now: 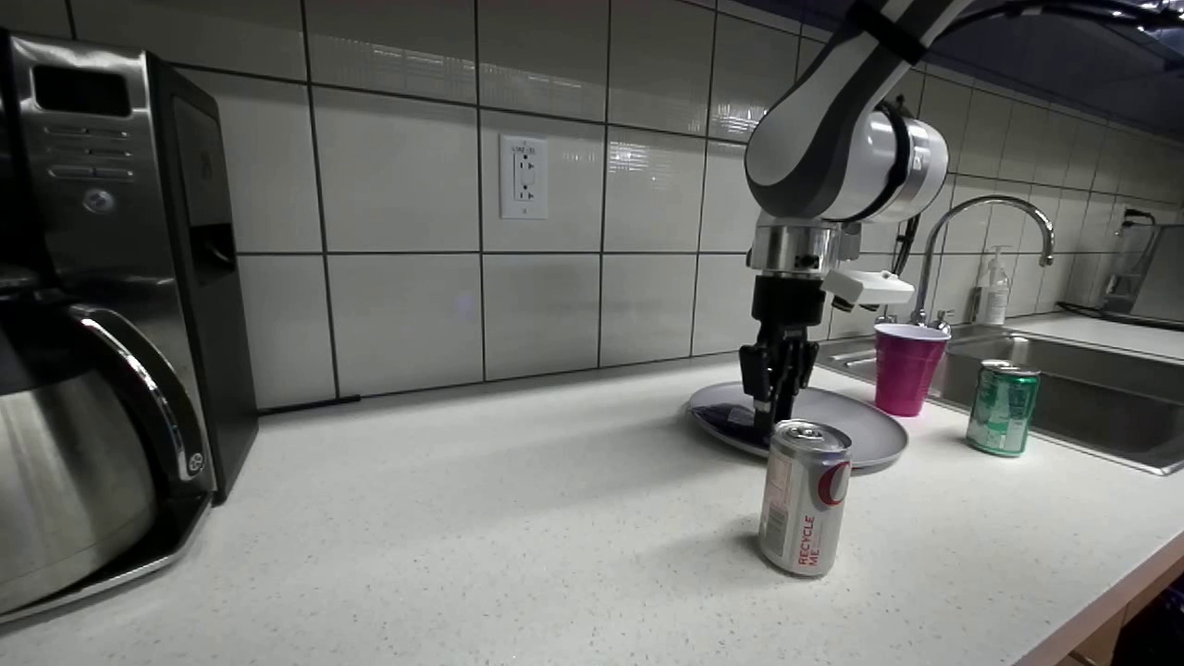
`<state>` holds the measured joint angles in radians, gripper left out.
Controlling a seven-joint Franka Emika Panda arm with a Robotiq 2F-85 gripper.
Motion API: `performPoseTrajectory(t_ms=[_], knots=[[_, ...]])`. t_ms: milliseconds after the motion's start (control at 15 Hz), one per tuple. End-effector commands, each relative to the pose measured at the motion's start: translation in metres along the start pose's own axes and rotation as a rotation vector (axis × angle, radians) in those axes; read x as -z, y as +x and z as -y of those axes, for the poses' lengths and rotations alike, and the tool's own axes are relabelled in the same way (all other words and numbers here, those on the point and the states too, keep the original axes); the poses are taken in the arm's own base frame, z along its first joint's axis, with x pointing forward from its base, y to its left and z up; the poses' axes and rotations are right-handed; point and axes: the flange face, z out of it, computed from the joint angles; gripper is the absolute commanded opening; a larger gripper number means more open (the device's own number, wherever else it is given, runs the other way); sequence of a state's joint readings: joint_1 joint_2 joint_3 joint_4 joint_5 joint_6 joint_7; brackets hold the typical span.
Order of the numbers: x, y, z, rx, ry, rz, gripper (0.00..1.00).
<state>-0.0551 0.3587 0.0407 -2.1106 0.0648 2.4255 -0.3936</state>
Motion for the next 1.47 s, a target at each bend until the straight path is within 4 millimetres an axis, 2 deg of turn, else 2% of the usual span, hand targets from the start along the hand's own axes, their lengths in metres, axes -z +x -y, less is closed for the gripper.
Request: performPoseTrajectory(t_ms=[0,67,133,600,667,733,800,1200,1400], knots=[[0.0082,0.0009,-0.0046,0.005,0.009,0.007,0.12],[0.0092,0.0007,-0.0051,0.003,0.008,0.005,0.03],[0.0107,0.0007,-0.0054,0.003,0.007,0.002,0.01],[0.0111,-0.0003,-0.0058,0.005,0.007,0.004,0.00],[0.0110,0.0000,-0.0054,0.004,0.007,0.005,0.26],[0.0114,0.0006,-0.0048,0.008,0.006,0.005,0.27],[0.0114,0.0009,-0.0043,0.010,0.008,0.006,0.32],[0.0087,0.0036,-0.0036,0.013,0.011,0.013,0.79],[0.0048,0.0050,-0.0032,0.015,0.015,0.022,0.99]])
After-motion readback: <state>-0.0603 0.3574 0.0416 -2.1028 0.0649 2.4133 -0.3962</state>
